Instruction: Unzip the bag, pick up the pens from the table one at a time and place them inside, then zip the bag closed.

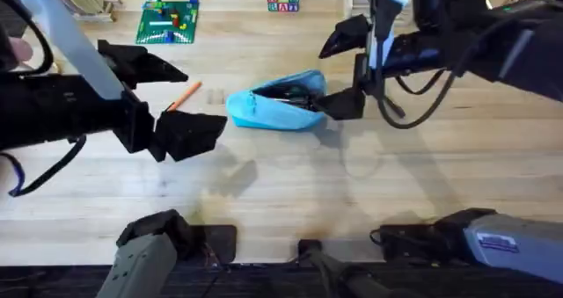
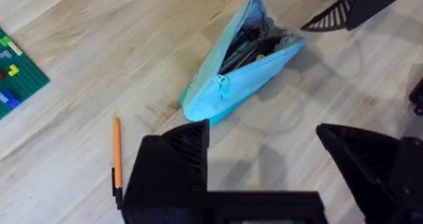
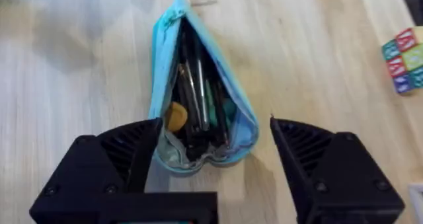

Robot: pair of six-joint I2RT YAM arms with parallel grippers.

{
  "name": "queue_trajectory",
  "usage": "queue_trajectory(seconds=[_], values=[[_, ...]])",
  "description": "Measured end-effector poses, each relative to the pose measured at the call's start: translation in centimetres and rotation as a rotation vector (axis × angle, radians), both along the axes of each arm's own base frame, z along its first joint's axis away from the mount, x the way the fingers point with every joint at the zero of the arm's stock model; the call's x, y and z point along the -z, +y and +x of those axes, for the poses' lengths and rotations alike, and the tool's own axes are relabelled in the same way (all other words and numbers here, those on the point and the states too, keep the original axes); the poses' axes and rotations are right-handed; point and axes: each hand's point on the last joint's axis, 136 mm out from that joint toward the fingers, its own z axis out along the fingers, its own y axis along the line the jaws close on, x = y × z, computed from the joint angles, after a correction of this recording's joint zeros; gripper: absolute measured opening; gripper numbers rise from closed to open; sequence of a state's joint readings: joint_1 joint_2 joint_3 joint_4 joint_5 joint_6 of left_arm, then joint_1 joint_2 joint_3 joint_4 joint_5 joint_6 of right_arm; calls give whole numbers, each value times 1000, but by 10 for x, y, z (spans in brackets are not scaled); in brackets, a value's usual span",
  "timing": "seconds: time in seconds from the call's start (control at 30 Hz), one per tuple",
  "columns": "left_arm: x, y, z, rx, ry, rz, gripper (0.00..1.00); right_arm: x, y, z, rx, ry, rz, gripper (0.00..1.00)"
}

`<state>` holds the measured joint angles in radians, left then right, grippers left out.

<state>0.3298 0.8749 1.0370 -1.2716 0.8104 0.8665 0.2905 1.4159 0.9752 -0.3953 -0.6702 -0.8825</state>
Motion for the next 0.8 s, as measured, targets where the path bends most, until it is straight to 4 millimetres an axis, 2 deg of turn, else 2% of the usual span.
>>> queue_trajectory(seconds=[0.03, 0.17, 0.4, 0.43, 0.6, 0.8], values=[[0, 0, 0, 0, 0, 0, 996, -17, -5, 0, 62, -18, 8, 996], [0, 0, 0, 0, 0, 0, 995, -39, -15, 1, 171, -40, 16, 996], [0, 0, 0, 0, 0, 0, 995, -60, -44, -12, 370, -25, -17, 997], [0, 0, 0, 0, 0, 0, 995, -64, -59, -19, 461, -12, -41, 997], [0, 0, 0, 0, 0, 0, 996, -66, -84, -27, 617, 9, -80, 996], [0, 0, 0, 0, 0, 0, 996, -54, -112, -33, 780, 58, -159, 996]])
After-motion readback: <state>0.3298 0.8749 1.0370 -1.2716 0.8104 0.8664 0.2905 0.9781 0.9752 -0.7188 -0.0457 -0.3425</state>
